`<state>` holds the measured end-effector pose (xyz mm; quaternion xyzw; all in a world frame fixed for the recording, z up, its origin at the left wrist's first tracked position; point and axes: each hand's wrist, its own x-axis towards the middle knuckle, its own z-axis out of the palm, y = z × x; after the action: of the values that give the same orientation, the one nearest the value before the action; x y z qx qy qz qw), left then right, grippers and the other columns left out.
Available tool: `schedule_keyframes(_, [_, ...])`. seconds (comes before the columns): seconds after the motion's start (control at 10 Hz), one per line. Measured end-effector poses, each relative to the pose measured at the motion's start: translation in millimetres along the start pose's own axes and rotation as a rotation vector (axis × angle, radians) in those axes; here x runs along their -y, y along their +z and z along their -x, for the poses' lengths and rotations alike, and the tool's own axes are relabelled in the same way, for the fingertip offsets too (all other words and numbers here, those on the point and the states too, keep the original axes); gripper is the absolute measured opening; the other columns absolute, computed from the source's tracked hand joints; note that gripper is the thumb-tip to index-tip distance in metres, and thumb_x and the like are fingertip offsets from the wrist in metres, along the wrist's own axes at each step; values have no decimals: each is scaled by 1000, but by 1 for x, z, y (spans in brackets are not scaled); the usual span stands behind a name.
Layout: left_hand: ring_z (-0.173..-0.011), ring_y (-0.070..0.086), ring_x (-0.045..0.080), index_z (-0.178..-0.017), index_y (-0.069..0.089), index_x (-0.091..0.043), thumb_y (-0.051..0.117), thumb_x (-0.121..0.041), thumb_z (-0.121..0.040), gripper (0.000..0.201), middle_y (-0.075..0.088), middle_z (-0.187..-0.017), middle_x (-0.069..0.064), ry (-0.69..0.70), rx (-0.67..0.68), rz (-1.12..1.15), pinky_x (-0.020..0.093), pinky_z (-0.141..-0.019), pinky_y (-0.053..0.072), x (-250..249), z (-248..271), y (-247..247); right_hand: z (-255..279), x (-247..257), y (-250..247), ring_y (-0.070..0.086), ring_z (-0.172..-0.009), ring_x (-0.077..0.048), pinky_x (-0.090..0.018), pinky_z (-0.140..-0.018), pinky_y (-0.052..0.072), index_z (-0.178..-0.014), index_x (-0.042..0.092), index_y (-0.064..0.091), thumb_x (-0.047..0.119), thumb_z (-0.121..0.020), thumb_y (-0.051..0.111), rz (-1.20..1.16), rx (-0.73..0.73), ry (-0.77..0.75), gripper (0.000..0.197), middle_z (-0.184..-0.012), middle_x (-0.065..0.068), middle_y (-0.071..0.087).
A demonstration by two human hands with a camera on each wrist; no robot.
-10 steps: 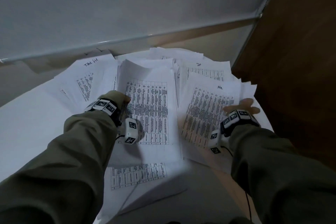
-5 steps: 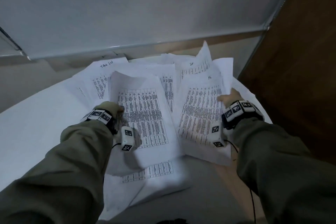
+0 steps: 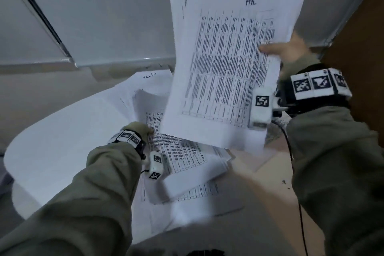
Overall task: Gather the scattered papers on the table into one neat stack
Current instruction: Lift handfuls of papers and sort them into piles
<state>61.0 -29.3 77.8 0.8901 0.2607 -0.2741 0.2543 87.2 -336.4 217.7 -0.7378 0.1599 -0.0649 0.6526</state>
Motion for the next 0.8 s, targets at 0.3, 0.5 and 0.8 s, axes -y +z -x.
schedule_keyframes(0.3, [-123,51,31,-129,52,-3,49,-30,-94,44,53,-134,15,61,49,-233,36,-102,40,24,-33,2,-17,-136,53,49,-126,-32,-43,-106,38,-137,7,41,11,-78,72,375,246,301,67,-135,-11,53])
schedule_keyframes(0.5, [-113,56,34,-134,46,-12,16,-74,-84,86,55,-130,20,11,4,67,41,-100,41,40,-57,10,-10,-177,73,46,-127,-33,-39,-104,36,-137,1,40,14,-81,71,763,415,377,65,-139,-17,48])
schedule_keyframes(0.8, [-119,53,32,-142,35,-14,68,-33,-79,73,38,-147,17,-37,230,473,41,-96,47,26,-41,19,-1,-198,122,51,-118,-34,-37,-96,41,-133,11,32,22,-82,70,513,103,389,65,-137,-16,45])
